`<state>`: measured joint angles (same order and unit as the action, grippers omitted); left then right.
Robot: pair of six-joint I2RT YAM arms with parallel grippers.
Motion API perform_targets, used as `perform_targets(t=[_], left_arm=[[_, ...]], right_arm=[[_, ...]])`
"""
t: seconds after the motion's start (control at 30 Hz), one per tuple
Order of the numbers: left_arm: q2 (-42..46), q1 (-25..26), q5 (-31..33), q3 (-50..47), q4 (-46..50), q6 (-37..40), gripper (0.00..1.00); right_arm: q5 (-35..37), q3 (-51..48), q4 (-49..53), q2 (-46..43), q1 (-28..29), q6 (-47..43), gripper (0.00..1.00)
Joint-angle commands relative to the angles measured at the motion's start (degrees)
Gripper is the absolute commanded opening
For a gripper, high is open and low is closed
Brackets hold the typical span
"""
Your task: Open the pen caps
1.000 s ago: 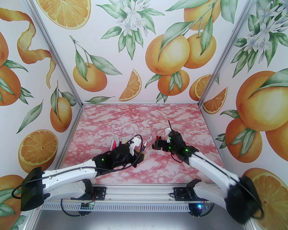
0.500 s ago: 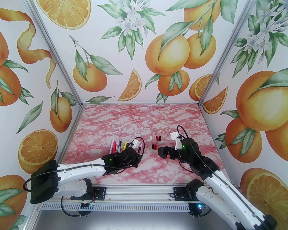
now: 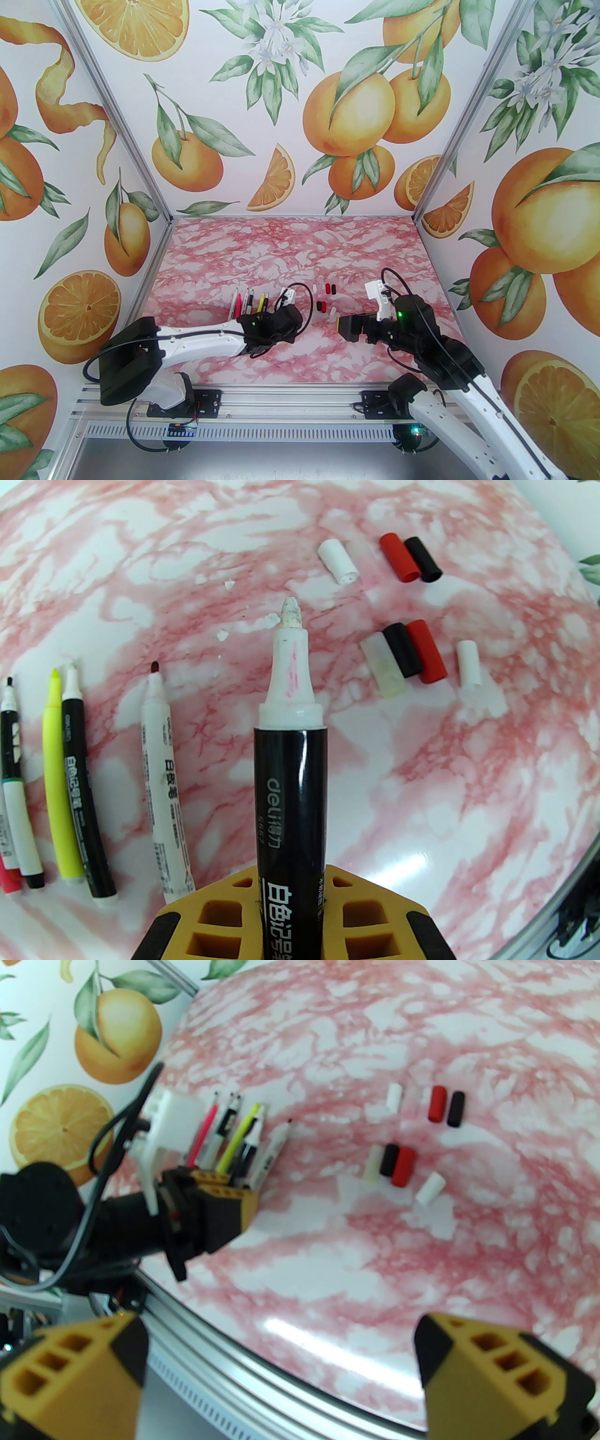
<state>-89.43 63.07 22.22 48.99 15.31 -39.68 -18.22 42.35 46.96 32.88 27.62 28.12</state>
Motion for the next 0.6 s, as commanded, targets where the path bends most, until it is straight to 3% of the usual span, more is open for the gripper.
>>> perform_targets(t=[0.0,0.57], left_arm=[[-2.63,0.17,2.65,3.36,3.05,-0.67,0.05],[-14.37,-1.97,6.71,12.71,12.12,-7.11,0.02]], right_arm=[[0.75,1.16,1.91,-0.36,0.22,-0.43,1.00],[0.72,0.56,2.64,-1.16,0.22,0.63,1.00]])
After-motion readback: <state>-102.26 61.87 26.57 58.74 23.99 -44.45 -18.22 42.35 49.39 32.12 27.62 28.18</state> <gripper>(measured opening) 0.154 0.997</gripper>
